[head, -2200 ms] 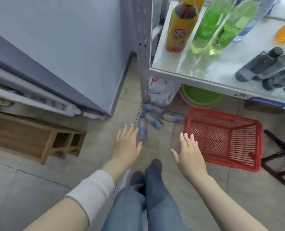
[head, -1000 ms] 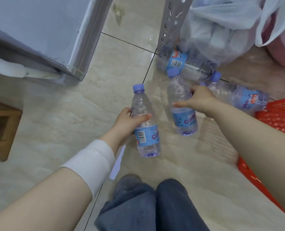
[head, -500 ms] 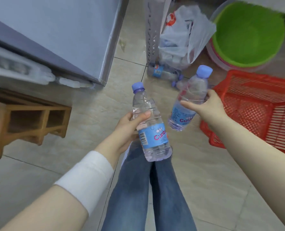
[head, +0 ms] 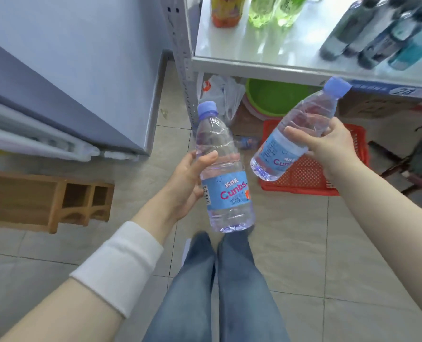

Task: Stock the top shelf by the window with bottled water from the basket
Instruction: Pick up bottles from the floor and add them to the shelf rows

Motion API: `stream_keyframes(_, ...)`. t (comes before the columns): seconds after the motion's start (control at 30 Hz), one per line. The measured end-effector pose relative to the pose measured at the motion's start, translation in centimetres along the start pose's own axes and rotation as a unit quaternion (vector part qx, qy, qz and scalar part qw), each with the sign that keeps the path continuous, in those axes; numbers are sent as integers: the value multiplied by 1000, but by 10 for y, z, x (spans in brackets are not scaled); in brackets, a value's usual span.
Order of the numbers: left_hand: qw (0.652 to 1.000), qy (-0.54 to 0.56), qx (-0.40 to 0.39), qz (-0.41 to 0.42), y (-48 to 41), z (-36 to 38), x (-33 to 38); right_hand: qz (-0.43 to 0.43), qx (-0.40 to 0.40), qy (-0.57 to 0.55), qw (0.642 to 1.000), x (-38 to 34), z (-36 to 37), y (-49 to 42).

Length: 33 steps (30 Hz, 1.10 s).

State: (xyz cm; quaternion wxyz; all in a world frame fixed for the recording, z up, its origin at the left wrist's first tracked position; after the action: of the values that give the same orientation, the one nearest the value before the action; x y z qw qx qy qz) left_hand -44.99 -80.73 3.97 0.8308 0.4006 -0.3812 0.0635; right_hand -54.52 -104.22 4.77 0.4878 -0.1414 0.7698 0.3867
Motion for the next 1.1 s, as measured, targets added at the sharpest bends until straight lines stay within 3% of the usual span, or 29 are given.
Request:
stream_keyframes(0.33,999,-3,-29,-24,67,123,2,-15,61,-44,997,-48,-117,85)
stream_keyframes(0.63,994,-61,-80,45,71,277,16,-57,87,-85,991,-89,-259,120)
stream_keyframes(1.1,966,-127,-162,158,53,394,175,-142,126,-125,974,-256,-359,105)
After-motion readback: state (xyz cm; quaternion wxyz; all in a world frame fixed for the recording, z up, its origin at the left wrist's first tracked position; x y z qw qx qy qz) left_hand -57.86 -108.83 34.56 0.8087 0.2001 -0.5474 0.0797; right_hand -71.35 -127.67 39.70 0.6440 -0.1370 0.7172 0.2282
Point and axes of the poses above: each hand's wrist, its own y-axis away from the middle knuckle, its own z-axis out of the palm, x = y × z, the point moved 3 cm from there along -y, towards the middle knuckle, and after that the axes turned 4 degrees about -x, right-handed, at the moved point
